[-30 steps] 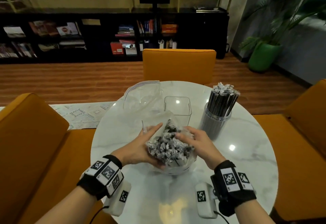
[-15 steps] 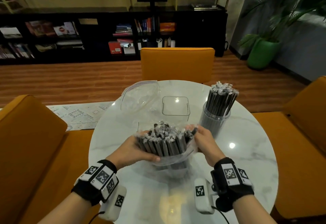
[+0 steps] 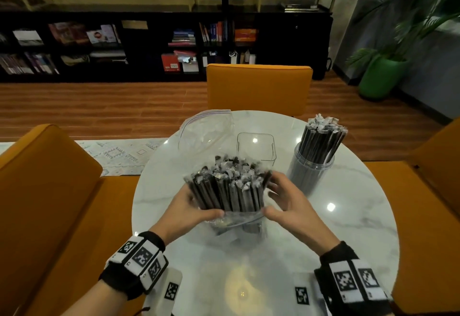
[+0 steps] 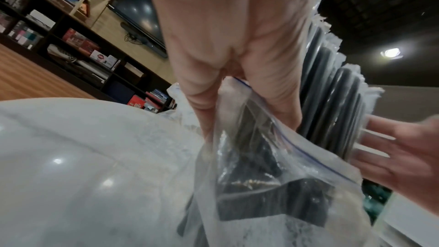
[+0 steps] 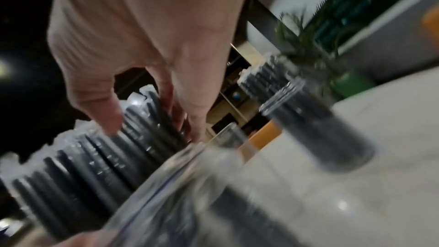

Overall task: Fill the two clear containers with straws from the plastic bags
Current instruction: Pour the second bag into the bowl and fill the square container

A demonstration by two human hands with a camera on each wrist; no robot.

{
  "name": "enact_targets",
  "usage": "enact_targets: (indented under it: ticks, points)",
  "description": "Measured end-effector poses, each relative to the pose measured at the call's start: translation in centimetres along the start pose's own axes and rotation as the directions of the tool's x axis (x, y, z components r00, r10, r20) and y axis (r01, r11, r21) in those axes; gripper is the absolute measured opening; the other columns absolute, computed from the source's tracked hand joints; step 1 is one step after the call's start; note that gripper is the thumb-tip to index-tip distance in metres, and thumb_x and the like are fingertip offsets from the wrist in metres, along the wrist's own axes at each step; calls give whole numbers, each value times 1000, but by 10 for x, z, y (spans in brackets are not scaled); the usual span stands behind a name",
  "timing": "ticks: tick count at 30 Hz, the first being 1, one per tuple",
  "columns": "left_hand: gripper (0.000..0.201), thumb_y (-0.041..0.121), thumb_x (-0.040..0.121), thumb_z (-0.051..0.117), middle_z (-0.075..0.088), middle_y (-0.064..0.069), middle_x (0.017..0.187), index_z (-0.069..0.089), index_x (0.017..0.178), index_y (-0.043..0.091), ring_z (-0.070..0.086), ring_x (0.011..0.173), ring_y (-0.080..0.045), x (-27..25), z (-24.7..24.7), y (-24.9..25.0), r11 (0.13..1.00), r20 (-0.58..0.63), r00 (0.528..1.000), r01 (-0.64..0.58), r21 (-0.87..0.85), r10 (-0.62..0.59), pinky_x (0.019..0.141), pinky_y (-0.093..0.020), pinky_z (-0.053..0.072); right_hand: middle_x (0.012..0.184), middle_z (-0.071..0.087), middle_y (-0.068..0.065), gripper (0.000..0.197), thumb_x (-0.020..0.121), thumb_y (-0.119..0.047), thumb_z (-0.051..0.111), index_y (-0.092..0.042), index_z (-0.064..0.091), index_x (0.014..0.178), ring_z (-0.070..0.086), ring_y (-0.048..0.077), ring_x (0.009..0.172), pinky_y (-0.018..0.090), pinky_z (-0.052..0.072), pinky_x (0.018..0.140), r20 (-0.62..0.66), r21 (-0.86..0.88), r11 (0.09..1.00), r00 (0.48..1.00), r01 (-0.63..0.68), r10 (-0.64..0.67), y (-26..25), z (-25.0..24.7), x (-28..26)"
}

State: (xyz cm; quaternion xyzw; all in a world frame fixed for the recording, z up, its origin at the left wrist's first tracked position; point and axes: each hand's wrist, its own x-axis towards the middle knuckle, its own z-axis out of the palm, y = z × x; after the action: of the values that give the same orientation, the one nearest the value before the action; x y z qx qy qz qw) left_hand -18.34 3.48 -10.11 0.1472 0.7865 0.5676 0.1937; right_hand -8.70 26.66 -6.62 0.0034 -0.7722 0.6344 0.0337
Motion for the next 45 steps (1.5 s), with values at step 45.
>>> enact_targets:
  ticks: [45]
  points:
    - [56,0,63,85,76,1,103,66,114,15,71,97,-6,1,-11,-2,993,-37,992,121,-15,-121,83,-19,55,123,58,17,45,87,-26,70,-3,50,120,56,28,106,32,43,81,-433,-259,920,887,-295,163,-20,-38,172]
